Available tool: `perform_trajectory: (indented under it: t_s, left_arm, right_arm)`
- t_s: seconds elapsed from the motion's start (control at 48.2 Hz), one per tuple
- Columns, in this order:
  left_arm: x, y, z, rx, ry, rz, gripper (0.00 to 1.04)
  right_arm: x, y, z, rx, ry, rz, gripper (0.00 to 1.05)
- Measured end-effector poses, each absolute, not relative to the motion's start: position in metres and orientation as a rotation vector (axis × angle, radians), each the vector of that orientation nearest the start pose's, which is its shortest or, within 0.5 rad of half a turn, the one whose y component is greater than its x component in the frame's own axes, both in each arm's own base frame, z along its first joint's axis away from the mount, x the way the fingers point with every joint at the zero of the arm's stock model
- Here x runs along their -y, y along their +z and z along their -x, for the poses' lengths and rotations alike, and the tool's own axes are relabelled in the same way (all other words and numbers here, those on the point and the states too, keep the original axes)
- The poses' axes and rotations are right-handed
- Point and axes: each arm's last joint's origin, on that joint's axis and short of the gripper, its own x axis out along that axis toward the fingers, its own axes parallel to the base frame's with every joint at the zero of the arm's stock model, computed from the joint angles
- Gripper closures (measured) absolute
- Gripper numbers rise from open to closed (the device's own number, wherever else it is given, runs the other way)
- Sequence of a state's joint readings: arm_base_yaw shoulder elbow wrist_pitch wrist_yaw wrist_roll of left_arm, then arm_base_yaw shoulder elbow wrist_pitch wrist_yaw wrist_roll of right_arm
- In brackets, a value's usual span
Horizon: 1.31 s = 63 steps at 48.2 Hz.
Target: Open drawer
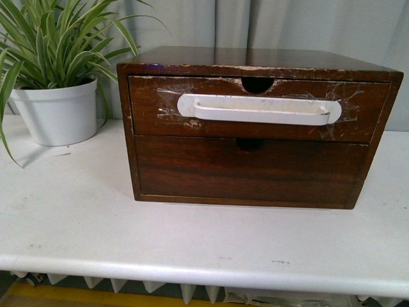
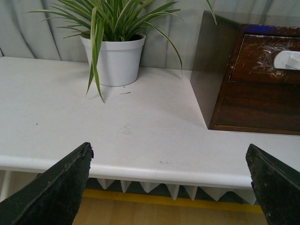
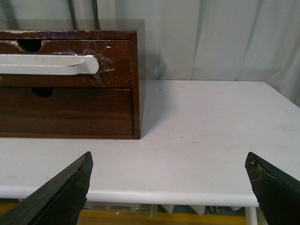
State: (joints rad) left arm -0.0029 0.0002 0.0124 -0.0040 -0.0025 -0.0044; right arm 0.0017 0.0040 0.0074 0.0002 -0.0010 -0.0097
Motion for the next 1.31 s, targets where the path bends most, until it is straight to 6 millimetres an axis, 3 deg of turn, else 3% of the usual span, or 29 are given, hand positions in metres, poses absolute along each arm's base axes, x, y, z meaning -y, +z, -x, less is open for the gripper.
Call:
perform_trajectory:
  t_s: [1.078, 1.119, 1.223, 1.306]
  left_arm:
    - [0.0, 0.167, -0.097, 0.008, 0.0, 0.004, 0.06]
    - [0.0, 0.167, -0.097, 0.007, 0.008, 0.006, 0.06]
    - [0.005, 0.168, -0.103, -0.08, 0.31, 0.024, 0.06]
    - [0.008, 0.178, -0.112, -0.096, 0.294, -0.024, 0.06]
  right_arm:
    - [0.0, 0.166, -0.097, 0.004, 0.003, 0.01, 0.09]
    - [0.0, 0.165, -0.098, -0.044, 0.067, 0.027, 0.09]
    - [0.001, 0.172, -0.104, -0.154, 0.242, 0.032, 0.09]
    - [0.002, 0.185, -0.111, -0.21, 0.318, 0.049, 0.09]
